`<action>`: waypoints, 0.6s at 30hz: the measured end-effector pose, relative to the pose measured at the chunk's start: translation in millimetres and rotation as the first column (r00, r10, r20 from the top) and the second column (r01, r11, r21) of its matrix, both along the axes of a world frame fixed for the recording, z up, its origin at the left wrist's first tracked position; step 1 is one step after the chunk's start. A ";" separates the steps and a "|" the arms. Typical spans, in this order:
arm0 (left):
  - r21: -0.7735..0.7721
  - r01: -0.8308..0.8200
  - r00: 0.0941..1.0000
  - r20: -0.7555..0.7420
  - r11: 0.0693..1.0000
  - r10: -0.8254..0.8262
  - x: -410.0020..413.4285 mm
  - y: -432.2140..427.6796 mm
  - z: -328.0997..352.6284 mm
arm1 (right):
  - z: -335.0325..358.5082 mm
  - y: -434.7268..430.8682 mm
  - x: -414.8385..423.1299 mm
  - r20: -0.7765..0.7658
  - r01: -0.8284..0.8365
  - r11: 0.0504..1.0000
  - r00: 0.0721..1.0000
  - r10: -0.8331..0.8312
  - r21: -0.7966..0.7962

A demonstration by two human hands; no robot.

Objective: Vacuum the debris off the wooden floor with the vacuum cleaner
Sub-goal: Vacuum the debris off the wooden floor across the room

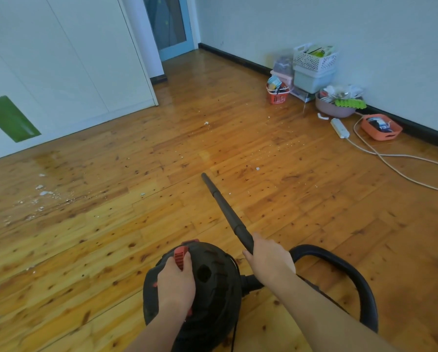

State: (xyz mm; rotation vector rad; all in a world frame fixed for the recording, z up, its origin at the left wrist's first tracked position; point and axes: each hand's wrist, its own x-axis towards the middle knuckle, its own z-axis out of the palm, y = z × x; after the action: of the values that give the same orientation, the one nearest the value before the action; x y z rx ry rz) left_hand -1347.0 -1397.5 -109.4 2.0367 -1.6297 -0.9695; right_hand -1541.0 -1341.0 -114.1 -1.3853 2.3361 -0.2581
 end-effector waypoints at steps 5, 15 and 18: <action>-0.010 0.035 0.999 0.024 0.999 -0.035 0.9 1.2 2.9 | 8.8 20.7 -6.3 0.034 0.048 0.999 0.998 -0.048 0.014; 0.031 0.083 0.991 0.104 0.996 -0.086 2.7 13.2 1.1 | 36.2 110.8 -41.4 0.088 0.179 0.981 0.979 -0.185 0.077; 0.039 0.090 0.991 0.097 0.995 -0.093 2.0 26.0 1.3 | 39.7 123.2 -46.4 0.139 0.203 0.975 0.967 -0.214 0.089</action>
State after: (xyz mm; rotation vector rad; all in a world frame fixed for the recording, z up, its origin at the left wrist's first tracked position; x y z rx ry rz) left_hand -1345.0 -1371.5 -108.2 2.0785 -1.7833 -0.9481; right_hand -1587.4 -1217.8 -74.4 -1.0482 2.3424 -0.3200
